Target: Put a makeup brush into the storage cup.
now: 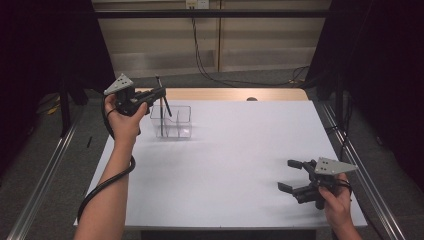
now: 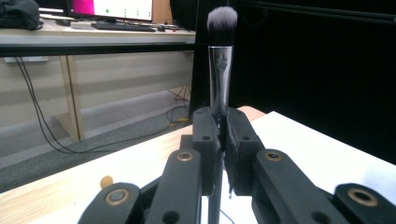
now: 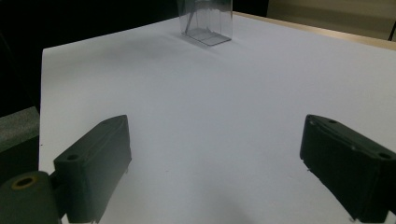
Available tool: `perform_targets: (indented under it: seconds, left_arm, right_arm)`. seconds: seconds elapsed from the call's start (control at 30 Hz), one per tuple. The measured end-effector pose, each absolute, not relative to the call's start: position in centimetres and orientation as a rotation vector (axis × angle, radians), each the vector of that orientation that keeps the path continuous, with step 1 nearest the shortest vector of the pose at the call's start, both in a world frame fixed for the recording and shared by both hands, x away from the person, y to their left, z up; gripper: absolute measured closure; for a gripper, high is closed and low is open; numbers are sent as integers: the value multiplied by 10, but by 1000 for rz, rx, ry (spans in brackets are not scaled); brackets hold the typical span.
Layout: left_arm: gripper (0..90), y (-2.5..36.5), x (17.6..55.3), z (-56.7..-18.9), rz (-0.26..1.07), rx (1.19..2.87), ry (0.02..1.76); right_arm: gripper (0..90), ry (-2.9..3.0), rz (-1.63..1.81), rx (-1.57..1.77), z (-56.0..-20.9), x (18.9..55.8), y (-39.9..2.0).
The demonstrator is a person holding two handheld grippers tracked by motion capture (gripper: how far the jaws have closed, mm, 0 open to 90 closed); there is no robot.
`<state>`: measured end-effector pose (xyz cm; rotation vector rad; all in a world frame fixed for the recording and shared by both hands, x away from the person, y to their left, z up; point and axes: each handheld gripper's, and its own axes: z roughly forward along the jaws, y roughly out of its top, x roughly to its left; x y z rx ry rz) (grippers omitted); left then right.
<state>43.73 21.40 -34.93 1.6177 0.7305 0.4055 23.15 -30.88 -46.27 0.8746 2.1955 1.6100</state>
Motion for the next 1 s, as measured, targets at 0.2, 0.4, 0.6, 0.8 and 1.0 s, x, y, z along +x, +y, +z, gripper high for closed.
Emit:
perform_targets:
  seconds: [0.2, 0.4, 0.6, 0.8, 1.0]
  left_arm:
    - [840, 220, 441, -353, 424, 1611, 765]
    - [840, 226, 443, -353, 448, 1611, 785]
    - [840, 231, 444, -351, 468, 1617, 792]
    - [840, 233, 446, -350, 480, 1614, 809]
    - [840, 236, 447, -351, 497, 1615, 822]
  right_arm:
    - [84, 2197, 1609, 871, -463, 232, -309]
    - [84, 2195, 1612, 872, -462, 232, -309]
    - [84, 2202, 1609, 871, -463, 232, -309]
    - [84, 2198, 1611, 873, -463, 232, -309]
    - [84, 2202, 1612, 869, -463, 232, -308]
